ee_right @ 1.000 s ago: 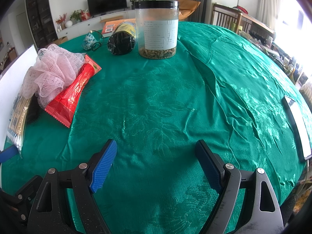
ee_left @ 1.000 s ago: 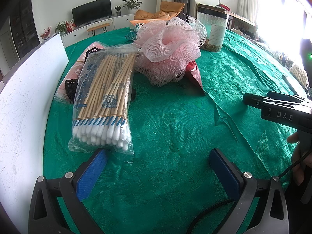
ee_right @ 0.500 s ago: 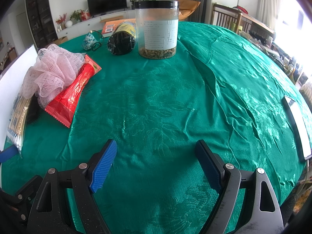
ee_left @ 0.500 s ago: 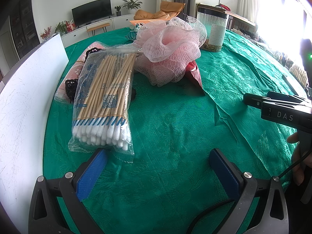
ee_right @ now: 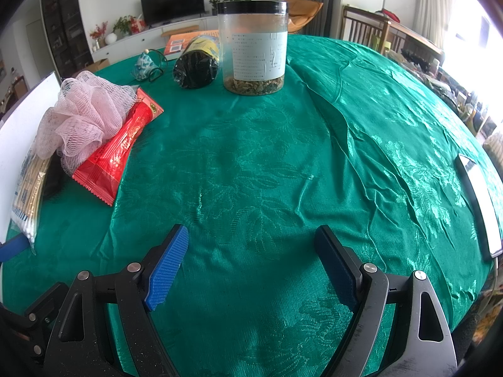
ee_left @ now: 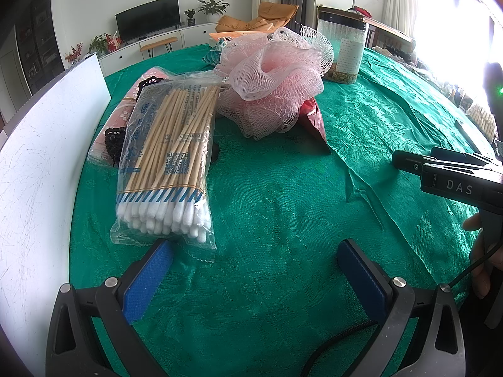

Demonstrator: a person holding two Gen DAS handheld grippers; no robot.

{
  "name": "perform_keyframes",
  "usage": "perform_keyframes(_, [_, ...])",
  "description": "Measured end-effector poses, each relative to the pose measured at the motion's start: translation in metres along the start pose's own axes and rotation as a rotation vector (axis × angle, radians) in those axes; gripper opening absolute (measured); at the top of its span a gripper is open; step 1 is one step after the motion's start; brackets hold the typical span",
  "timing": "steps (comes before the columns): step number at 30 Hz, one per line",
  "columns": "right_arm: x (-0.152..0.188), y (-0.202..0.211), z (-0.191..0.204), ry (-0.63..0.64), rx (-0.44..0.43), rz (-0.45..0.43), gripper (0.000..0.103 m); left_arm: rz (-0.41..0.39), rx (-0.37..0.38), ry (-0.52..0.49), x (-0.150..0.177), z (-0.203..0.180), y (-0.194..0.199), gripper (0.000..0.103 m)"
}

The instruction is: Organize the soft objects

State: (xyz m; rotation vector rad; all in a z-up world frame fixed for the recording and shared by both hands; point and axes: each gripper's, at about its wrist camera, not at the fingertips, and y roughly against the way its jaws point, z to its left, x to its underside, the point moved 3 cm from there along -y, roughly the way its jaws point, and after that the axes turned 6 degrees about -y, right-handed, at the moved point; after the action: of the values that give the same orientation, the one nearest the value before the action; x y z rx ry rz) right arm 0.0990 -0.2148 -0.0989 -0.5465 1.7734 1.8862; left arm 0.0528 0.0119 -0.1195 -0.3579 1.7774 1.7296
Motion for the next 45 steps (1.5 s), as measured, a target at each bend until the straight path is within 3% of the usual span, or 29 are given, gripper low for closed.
perform_keyframes(15, [0.000,0.000,0.000,0.000,0.000,0.000,0.085,0.018,0.013,-0.001,0.000,0.001,0.005,0.103])
perform_keyframes(20, [0.000,0.002,-0.001,-0.015,-0.021,0.002,0.085,-0.016,0.038,0.057,0.005,0.013,0.035,0.103])
perform_keyframes(24, [-0.015,0.024,0.008,-0.035,-0.197,-0.036,0.085,-0.070,0.028,0.053,0.005,0.017,0.062,0.103])
perform_keyframes(28, [-0.050,0.056,0.059,0.068,-0.396,-0.086,0.085,-0.105,0.031,0.068,0.001,0.019,0.078,0.103])
perform_keyframes(32, [-0.083,0.027,0.118,0.183,-0.406,0.004,0.084,-0.103,0.031,0.071,0.001,0.018,0.082,0.103])
perform_keyframes(33, [-0.086,0.017,0.125,0.183,-0.414,0.027,0.082,-0.103,0.030,0.069,0.002,0.018,0.084,0.103])
perform_keyframes(34, [-0.087,0.006,0.130,0.178,-0.447,0.055,0.072,-0.104,0.031,0.068,0.003,0.018,0.085,0.103])
perform_keyframes(35, [-0.086,-0.002,0.132,0.168,-0.484,0.083,0.047,-0.108,0.035,0.067,0.004,0.018,0.087,0.103])
perform_keyframes(36, [-0.085,-0.008,0.129,0.152,-0.486,0.123,0.009,-0.115,0.039,0.066,0.005,0.018,0.089,0.103])
perform_keyframes(38, [-0.083,-0.002,0.111,0.079,-0.529,0.110,0.008,-0.130,0.050,0.075,0.005,0.019,0.091,0.103])
perform_keyframes(41, [-0.085,0.037,0.068,0.015,-0.569,-0.026,0.008,-0.147,0.088,0.106,0.001,0.018,0.091,0.103])
perform_keyframes(45, [-0.087,0.061,-0.008,-0.126,-0.554,-0.123,0.008,-0.151,0.107,0.109,-0.005,0.011,0.085,0.103])
